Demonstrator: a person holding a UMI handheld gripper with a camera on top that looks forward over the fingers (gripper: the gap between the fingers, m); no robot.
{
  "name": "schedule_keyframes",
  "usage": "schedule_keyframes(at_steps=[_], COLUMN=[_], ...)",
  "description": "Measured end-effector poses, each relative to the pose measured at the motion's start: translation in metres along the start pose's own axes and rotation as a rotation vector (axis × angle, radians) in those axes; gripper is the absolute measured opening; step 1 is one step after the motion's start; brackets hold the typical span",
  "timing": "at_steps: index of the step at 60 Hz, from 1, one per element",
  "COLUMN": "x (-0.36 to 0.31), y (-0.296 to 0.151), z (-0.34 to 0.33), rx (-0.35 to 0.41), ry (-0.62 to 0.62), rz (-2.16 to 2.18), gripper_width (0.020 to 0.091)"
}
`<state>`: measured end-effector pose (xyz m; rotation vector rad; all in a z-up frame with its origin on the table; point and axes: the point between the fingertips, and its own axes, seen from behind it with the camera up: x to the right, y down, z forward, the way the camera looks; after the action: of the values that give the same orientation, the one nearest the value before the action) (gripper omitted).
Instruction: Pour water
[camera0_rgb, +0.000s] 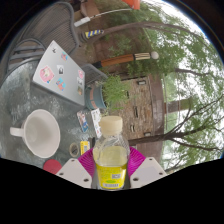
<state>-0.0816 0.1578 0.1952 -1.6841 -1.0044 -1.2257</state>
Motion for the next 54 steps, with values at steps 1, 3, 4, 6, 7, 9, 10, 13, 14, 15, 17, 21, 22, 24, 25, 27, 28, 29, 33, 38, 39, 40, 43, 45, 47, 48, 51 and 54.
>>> schedule_keyframes(at_steps=[1,3,4,6,7,9,10,13,14,15,17,21,22,24,25,27,28,29,33,38,39,40,43,45,47,48,51,54], x=[0.002,0.001,0.000,-0.003,-0.007,-0.010,-0.025,-0.027,-0.030,-0.035,-0.043,-0.062,-0.065,-0.076,-0.079,-0.087,-0.089,-0.091,-0.105,-0.111,-0.111,-0.106,-0.110,-0.111,-0.110,-0.110,-0.112,-0.116], y=[0.002,0.002,0.003,0.007,0.012,0.015,0.025,0.030,0.033,0.038,0.049,0.064,0.066,0.071,0.072,0.073,0.073,0.072,0.069,0.066,0.065,0.063,0.062,0.062,0.062,0.062,0.063,0.062], z=[-0.002,-0.002,-0.004,-0.001,0.000,0.008,0.000,0.007,0.010,0.013,0.019,0.029,0.031,0.035,0.036,0.036,0.036,0.037,0.036,0.033,0.032,0.034,0.030,0.032,0.030,0.029,0.030,0.027], rx=[0.001,0.012,0.021,0.026,0.020,0.020,0.048,0.071,0.068,0.063,0.047,0.047,0.048,0.045,0.042,0.051,0.060,0.066,0.081,0.151,0.166,0.179,0.194,0.198,0.198,0.195,0.181,0.160], ry=[-0.005,-0.042,-0.054,-0.066,-0.075,-0.099,-0.070,-0.117,-0.127,-0.136,-0.147,-0.165,-0.176,-0.197,-0.211,-0.235,-0.252,-0.266,-0.313,-0.313,-0.311,-0.309,-0.307,-0.305,-0.302,-0.303,-0.316,-0.351], rz=[0.095,0.275,0.362,0.522,0.587,0.705,0.800,0.942,0.983,1.019,1.078,1.187,1.213,1.268,1.297,1.358,1.382,1.403,1.438,1.402,1.393,1.389,1.361,1.356,1.358,1.358,1.360,1.352], gripper_width=[0.0386,0.0387,0.0387,0.0385,0.0386,0.0386,0.0387,0.0386,0.0387,0.0386,0.0386,0.0386,0.0387,0.0386,0.0387,0.0386,0.0385,0.0386,0.0398,0.0403,0.0402,0.0403,0.0401,0.0411,0.0413,0.0438,0.0477,0.0521])
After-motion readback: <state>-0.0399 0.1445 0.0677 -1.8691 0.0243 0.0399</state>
